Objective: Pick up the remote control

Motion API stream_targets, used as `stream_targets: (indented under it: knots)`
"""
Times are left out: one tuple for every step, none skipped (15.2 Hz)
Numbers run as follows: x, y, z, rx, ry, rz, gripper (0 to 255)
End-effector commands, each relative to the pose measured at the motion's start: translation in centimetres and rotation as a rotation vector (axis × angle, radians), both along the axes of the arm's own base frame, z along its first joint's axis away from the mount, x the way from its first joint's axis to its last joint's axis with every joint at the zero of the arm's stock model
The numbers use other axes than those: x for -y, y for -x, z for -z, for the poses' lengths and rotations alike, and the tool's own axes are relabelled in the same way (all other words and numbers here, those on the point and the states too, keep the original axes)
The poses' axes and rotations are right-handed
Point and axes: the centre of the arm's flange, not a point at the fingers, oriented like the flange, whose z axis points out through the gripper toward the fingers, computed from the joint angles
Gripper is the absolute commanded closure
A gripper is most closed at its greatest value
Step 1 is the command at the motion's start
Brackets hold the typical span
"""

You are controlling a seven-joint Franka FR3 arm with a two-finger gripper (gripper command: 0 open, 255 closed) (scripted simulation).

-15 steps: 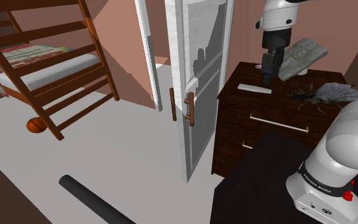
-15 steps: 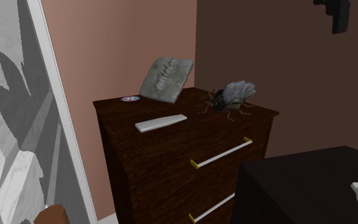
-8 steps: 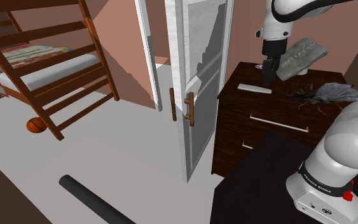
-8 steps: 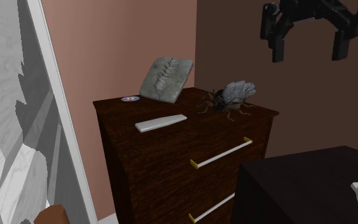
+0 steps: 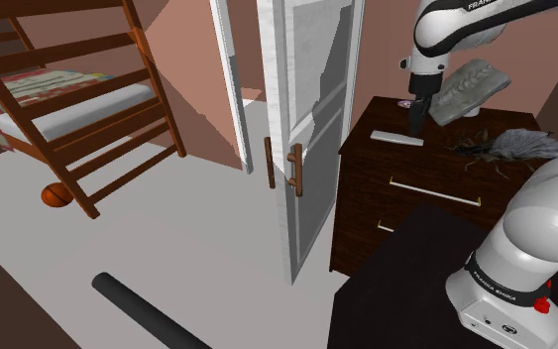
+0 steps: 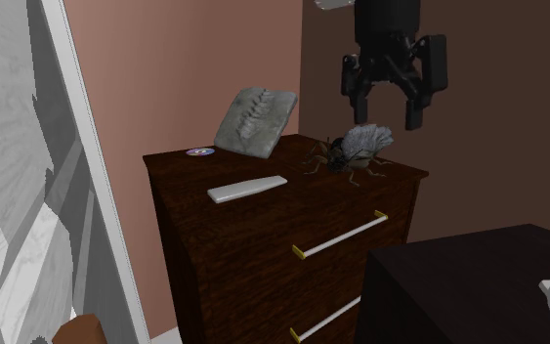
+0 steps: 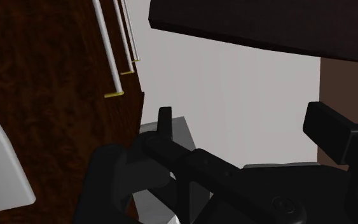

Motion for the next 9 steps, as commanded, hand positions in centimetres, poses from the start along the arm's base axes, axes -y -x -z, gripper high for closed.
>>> stream_targets:
  knots:
    - [2.2,-0.9,1.6,0.011,0.004,-0.011,0]
    - [3.2,-1.4,2.2,0.015,0.005,-0.016,0]
    - [4.3,-1.8,2.8,0.02,0.006,-0.021,0]
    - [5.3,-2.2,3.4,0.025,0.007,-0.027,0]
    - [6.3,-2.7,4.0,0.03,0.008,-0.032,0]
    - [7.3,-3.1,4.7,0.035,0.009,-0.037,0]
    - [8.3,-3.6,5.3,0.039,0.011,-0.042,0]
    - [9.4,-4.1,5.9,0.044,0.012,-0.047,0]
    - [10.4,-4.5,6.5,0.049,0.013,-0.052,0]
